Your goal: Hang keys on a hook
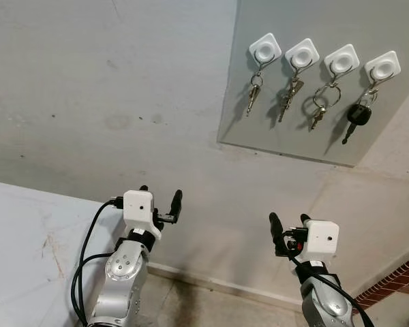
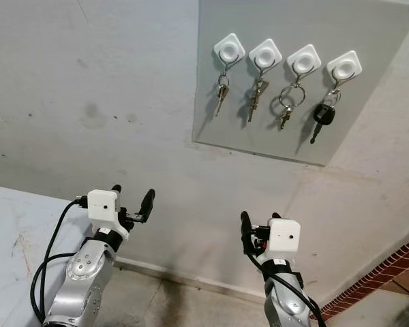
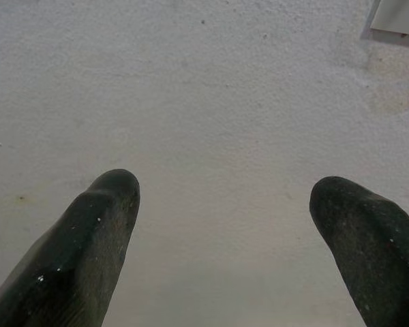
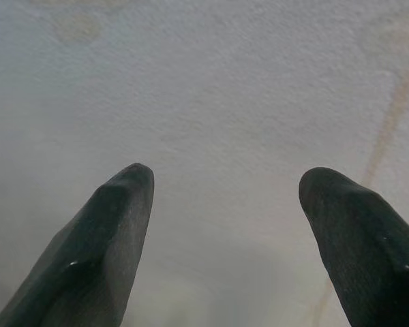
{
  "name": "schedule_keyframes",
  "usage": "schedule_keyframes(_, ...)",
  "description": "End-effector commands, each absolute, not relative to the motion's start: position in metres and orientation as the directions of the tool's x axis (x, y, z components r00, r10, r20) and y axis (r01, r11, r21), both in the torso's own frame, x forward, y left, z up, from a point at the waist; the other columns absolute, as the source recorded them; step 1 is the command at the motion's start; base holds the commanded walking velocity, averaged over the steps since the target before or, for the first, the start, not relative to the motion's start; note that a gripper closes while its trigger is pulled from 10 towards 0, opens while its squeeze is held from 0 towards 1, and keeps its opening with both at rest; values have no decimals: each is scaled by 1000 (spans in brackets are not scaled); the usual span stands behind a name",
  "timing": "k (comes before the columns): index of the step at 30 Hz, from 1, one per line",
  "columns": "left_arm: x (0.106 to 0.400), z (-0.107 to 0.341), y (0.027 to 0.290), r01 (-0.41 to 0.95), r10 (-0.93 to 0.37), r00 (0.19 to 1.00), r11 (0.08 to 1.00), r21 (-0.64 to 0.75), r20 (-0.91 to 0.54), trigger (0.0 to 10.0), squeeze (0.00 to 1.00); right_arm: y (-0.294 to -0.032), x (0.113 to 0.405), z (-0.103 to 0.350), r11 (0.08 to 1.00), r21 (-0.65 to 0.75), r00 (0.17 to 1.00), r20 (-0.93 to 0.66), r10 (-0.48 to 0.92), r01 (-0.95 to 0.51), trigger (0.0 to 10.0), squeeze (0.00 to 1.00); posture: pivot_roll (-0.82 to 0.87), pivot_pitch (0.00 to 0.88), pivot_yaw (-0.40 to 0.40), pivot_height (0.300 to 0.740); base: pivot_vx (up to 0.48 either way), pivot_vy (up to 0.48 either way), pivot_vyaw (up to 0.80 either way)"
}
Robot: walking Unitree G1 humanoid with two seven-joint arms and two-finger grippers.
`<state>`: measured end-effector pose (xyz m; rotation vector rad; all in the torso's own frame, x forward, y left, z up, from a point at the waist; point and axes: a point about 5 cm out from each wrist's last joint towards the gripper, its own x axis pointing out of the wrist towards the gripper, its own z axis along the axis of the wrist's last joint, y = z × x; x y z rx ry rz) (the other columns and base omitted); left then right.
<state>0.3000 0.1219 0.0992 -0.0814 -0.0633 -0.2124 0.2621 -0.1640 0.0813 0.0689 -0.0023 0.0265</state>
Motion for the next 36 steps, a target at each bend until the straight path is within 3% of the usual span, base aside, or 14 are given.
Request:
schedule_keyframes(1,300,100,121,217,-211,975,973,-78,76,10000,0,-165,263,79,998,62,1000,-15,18,-17,10000,0,-29,19,-10,740,0,0,-769)
schedule_keyframes(11,303,101,126,212,-205,976,973,-94,77,10000,0,-167,265,80,999,50,1000,-13,9,-9,10000,0,-29,32,0,740,0,0,-764)
schedule_keyframes(17,307,103,128,232,-227,972,969,-85,68,10000,0,-162,267,81,999,54,1000,-1,1,-1,10000,0,-45,36,46,740,0,0,-763)
schedule_keyframes(36,321,110,114,309,-304,950,948,-81,70,10000,0,-168,262,82,997,49,998,24,-63,62,10000,0,-114,23,110,740,0,0,-762)
